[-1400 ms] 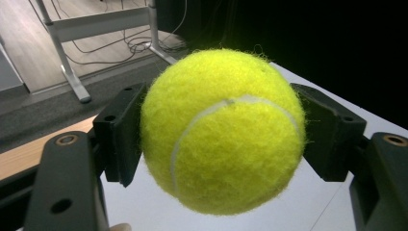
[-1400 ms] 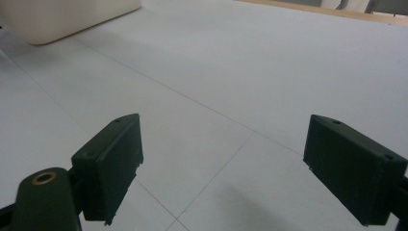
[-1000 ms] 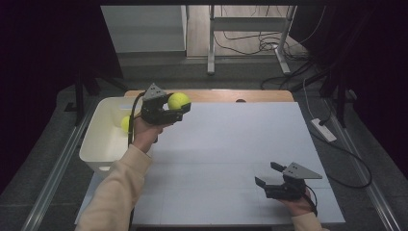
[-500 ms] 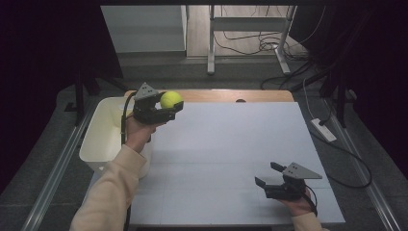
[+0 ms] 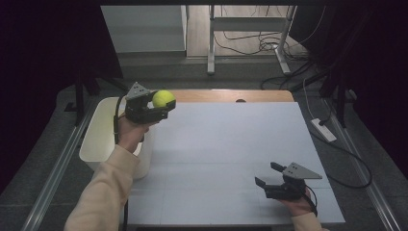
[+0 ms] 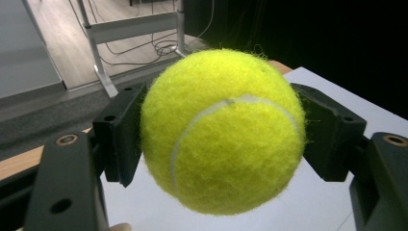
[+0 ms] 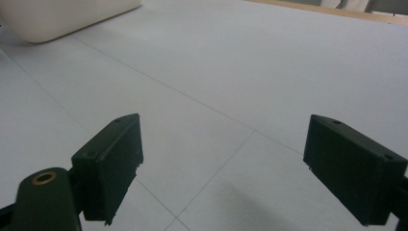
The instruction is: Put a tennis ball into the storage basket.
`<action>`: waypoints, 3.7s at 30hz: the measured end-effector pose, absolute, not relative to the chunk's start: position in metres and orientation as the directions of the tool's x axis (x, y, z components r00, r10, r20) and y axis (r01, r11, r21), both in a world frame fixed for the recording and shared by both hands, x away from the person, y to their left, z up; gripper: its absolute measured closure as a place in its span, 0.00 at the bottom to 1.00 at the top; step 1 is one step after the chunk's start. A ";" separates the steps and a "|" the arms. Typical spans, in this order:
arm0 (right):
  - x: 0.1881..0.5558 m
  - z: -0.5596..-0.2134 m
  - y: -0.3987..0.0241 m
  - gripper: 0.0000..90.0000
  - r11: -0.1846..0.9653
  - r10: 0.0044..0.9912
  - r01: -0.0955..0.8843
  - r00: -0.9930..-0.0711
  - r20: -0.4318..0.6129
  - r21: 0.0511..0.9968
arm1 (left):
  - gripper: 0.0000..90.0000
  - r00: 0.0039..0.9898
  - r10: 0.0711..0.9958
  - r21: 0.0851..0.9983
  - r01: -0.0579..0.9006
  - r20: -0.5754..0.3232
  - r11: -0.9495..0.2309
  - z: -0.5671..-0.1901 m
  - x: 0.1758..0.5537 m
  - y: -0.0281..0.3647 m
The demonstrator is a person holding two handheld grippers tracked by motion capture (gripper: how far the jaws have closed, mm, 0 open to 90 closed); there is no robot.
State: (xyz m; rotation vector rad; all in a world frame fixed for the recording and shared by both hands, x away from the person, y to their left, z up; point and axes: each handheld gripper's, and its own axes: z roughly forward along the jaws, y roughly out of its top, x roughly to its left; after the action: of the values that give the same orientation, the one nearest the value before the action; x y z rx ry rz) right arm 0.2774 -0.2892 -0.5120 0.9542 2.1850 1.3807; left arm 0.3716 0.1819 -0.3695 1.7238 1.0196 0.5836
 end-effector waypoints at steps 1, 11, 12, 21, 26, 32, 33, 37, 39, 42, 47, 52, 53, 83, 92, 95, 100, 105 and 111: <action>0.277 -0.512 -0.289 0.15 0.285 0.718 0.340 -0.695 0.035 0.896 | 0.30 0.524 0.848 0.923 0.361 -0.080 -0.136 -0.370 0.371 0.184; 0.277 -0.512 -0.290 0.15 0.284 0.717 0.339 -0.696 0.036 0.897 | 0.30 0.488 0.870 0.918 0.374 -0.075 -0.131 -0.370 0.368 0.203; 0.277 -0.512 -0.290 0.15 0.284 0.717 0.339 -0.696 0.036 0.897 | 0.30 0.488 0.870 0.918 0.374 -0.075 -0.131 -0.370 0.368 0.203; 0.277 -0.512 -0.289 0.15 0.288 0.716 0.338 -0.697 0.033 0.896 | 0.30 0.439 0.895 0.915 0.389 -0.083 -0.105 -0.370 0.362 0.225; 0.277 -0.512 -0.289 0.15 0.284 0.717 0.340 -0.696 0.036 0.896 | 0.30 0.412 0.906 0.912 0.401 -0.096 -0.085 -0.373 0.358 0.237; 0.277 -0.512 -0.288 0.15 0.286 0.717 0.339 -0.696 0.035 0.896 | 0.30 0.384 0.918 0.909 0.412 -0.103 -0.070 -0.377 0.353 0.252; 0.277 -0.512 -0.288 0.15 0.287 0.717 0.339 -0.697 0.034 0.896 | 0.30 0.379 0.920 0.907 0.414 -0.102 -0.070 -0.378 0.353 0.254; 0.277 -0.512 -0.288 0.15 0.290 0.717 0.339 -0.696 0.031 0.895 | 0.30 0.363 0.926 0.905 0.421 -0.104 -0.064 -0.379 0.350 0.261; 0.277 -0.512 -0.288 0.15 0.290 0.717 0.339 -0.696 0.031 0.895 | 0.30 0.358 0.928 0.904 0.422 -0.105 -0.060 -0.380 0.350 0.264; 0.277 -0.512 -0.288 0.15 0.290 0.718 0.339 -0.696 0.031 0.895 | 0.30 0.352 0.930 0.905 0.423 -0.107 -0.056 -0.380 0.349 0.267; 0.277 -0.512 -0.288 0.15 0.290 0.718 0.339 -0.695 0.030 0.895 | 0.30 0.343 0.933 0.902 0.429 -0.106 -0.055 -0.381 0.348 0.271; 0.277 -0.512 -0.288 0.15 0.291 0.718 0.339 -0.695 0.030 0.895 | 0.30 0.338 0.935 0.897 0.438 -0.107 -0.055 -0.384 0.349 0.273; 0.277 -0.512 -0.288 0.15 0.291 0.718 0.339 -0.695 0.030 0.895 | 0.30 0.338 0.935 0.896 0.441 -0.108 -0.056 -0.385 0.349 0.273; 0.277 -0.512 -0.288 0.15 0.294 0.718 0.340 -0.696 0.029 0.893 | 0.29 0.299 0.950 0.837 0.539 -0.089 -0.091 -0.400 0.362 0.276; 0.277 -0.513 -0.288 0.15 0.297 0.717 0.343 -0.697 0.029 0.891 | 0.15 0.292 0.950 0.843 0.533 -0.106 -0.070 -0.397 0.360 0.276; 0.277 -0.513 -0.288 0.15 0.298 0.716 0.343 -0.697 0.029 0.891 | 0.14 0.311 0.944 0.850 0.522 -0.110 -0.073 -0.396 0.357 0.275; 0.277 -0.513 -0.287 0.15 0.298 0.717 0.344 -0.697 0.029 0.890 | 0.12 0.340 0.932 0.857 0.510 -0.123 -0.073 -0.395 0.355 0.272; 0.278 -0.513 -0.288 0.15 0.295 0.716 0.345 -0.697 0.033 0.891 | 0.13 0.381 0.913 0.867 0.493 -0.143 -0.070 -0.397 0.352 0.271; 0.278 -0.512 -0.289 0.15 0.282 0.716 0.346 -0.697 0.044 0.895 | 0.13 0.442 0.884 0.879 0.469 -0.148 -0.087 -0.398 0.348 0.265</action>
State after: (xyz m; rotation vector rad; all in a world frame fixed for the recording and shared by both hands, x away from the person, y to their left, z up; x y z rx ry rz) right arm 0.2779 -0.2885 -0.5125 0.9604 2.1904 1.3858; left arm 0.3476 0.2649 -0.3976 1.7221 1.1753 0.5347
